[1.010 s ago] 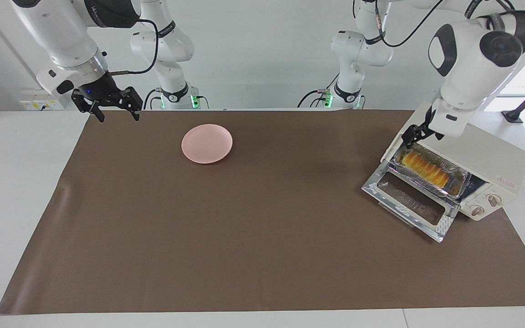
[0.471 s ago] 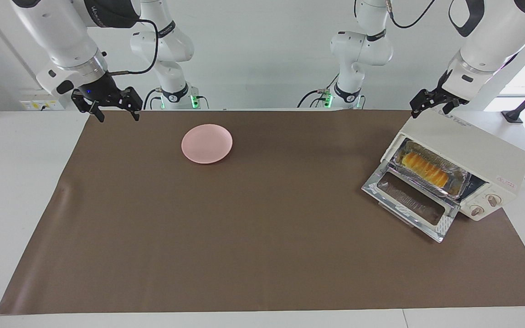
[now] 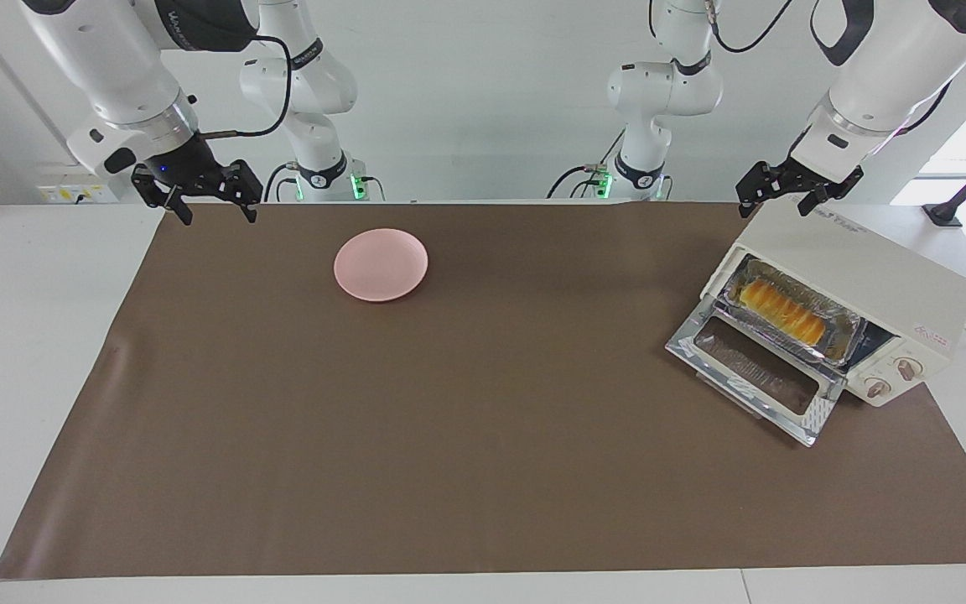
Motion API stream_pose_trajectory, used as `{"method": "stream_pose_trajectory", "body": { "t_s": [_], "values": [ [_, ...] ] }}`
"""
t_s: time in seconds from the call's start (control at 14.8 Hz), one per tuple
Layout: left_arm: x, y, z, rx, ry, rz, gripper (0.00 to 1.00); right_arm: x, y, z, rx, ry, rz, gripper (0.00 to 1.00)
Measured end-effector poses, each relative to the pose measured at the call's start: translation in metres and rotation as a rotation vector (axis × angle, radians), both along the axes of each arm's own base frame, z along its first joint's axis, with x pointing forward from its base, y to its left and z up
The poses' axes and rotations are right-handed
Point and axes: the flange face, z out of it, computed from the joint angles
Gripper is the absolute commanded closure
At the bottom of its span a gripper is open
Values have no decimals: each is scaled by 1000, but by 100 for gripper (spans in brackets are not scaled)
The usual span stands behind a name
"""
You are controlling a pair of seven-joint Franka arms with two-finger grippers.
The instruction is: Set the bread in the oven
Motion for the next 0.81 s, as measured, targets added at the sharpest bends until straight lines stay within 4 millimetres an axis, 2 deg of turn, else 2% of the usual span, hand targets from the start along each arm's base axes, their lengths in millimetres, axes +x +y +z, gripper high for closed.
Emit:
{"method": "stream_pose_trajectory", "body": {
  "t_s": [0.81],
  "values": [
    [4, 0, 5, -9, -34, 0, 0, 0, 0, 0, 0, 0, 0, 0]
  ]
}}
